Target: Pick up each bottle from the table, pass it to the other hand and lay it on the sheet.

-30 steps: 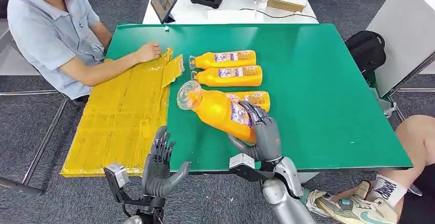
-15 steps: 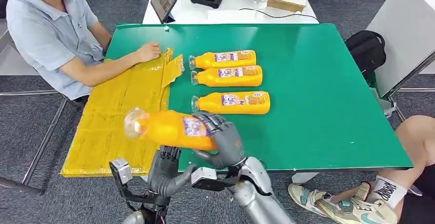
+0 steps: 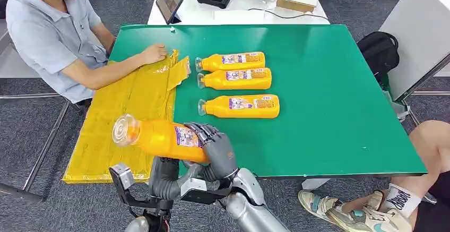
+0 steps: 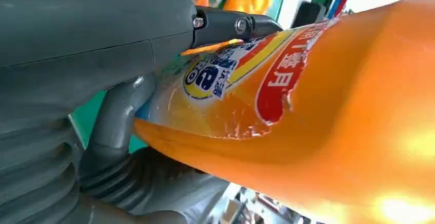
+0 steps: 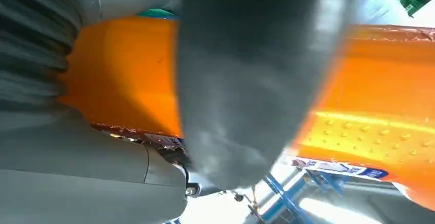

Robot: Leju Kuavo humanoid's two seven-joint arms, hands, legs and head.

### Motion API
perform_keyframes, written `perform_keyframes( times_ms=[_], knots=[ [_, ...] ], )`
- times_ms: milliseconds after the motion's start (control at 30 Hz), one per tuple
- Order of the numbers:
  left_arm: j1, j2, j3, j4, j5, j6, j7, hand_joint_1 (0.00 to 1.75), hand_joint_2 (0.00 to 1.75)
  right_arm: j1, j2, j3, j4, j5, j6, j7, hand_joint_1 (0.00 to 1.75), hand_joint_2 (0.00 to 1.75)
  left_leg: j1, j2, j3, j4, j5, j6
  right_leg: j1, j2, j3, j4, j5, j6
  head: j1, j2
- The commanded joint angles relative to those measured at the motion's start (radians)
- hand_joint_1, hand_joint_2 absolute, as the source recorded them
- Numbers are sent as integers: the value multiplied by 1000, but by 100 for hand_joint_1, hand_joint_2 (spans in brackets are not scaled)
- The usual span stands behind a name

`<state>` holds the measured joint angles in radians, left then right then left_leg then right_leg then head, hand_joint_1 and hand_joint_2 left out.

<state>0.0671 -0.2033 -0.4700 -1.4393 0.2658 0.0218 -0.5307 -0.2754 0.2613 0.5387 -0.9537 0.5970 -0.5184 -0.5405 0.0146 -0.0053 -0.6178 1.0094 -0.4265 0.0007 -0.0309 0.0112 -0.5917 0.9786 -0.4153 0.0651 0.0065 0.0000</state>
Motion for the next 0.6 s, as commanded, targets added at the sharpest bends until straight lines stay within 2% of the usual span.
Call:
perform_keyframes(
  times_ms=[33, 200, 267, 367, 400, 433, 467, 500, 567, 600],
  knots=[
    [-33, 5, -4, 25, -17, 36, -8, 0, 175, -45, 2, 109, 149, -5, 6, -3, 175, 175, 1, 0, 4, -1, -1, 1, 1, -1, 4, -1, -1, -3, 0, 0],
    [-49, -24, 53, -10, 33, 41, 0, 0, 175, -41, 6, 135, 180, -14, 33, -16, 175, 175, 1, 0, 3, -1, -1, 1, 1, -1, 4, -2, -1, -3, 0, 0],
    [-41, -15, 47, -3, 87, -3, 44, 3, 175, -32, -8, 156, 181, -16, 53, -38, 168, 175, 1, -1, 3, 0, -1, 1, 2, -2, 4, -1, -1, -3, 0, 0],
    [-32, -12, 43, 6, 92, -12, 36, 3, 175, -28, -13, 159, 184, -20, 48, -46, 168, 175, 1, -1, 5, -1, -1, 1, 1, -2, 5, -2, -1, -3, 0, 0],
    [-32, -12, 43, 6, 92, -12, 36, 19, 175, -28, -13, 159, 184, -20, 48, -46, 148, 175, 1, -1, 3, -1, -1, 1, 1, -2, 3, -2, -1, -2, 0, 0],
    [-34, -7, 37, 15, 124, -51, 38, 87, 175, -32, -16, 170, 191, -19, 57, -59, 63, 175, 2, -1, 5, -1, -1, 1, 2, -2, 6, -2, -1, -4, 0, 0],
    [-36, -6, 36, 15, 130, -62, 33, 154, 175, -33, -19, 179, 194, -18, 71, -65, 14, 175, 1, -1, 4, -1, -1, 1, 1, -3, 4, -2, -1, -3, 0, 0],
    [-37, -6, 35, 14, 129, -66, 30, 175, 175, -31, -21, 183, 195, -22, 80, -69, 7, 175, 1, -1, 2, -1, 0, 0, 1, -2, 3, -2, -1, -2, 0, 0],
    [-39, -8, 40, 13, 153, -86, 34, 175, 175, -25, -25, 187, 190, -30, 86, -76, 3, 175, 2, -2, 6, -1, -2, 1, 3, -4, 7, -2, -2, -4, 0, 0],
    [-41, -8, 43, 11, 164, -94, 38, 175, 175, -25, -28, 188, 189, -31, 91, -75, 3, 175, 1, -1, 4, -1, -1, 1, 2, -3, 5, -2, -1, -3, 0, 0]
  ],
)
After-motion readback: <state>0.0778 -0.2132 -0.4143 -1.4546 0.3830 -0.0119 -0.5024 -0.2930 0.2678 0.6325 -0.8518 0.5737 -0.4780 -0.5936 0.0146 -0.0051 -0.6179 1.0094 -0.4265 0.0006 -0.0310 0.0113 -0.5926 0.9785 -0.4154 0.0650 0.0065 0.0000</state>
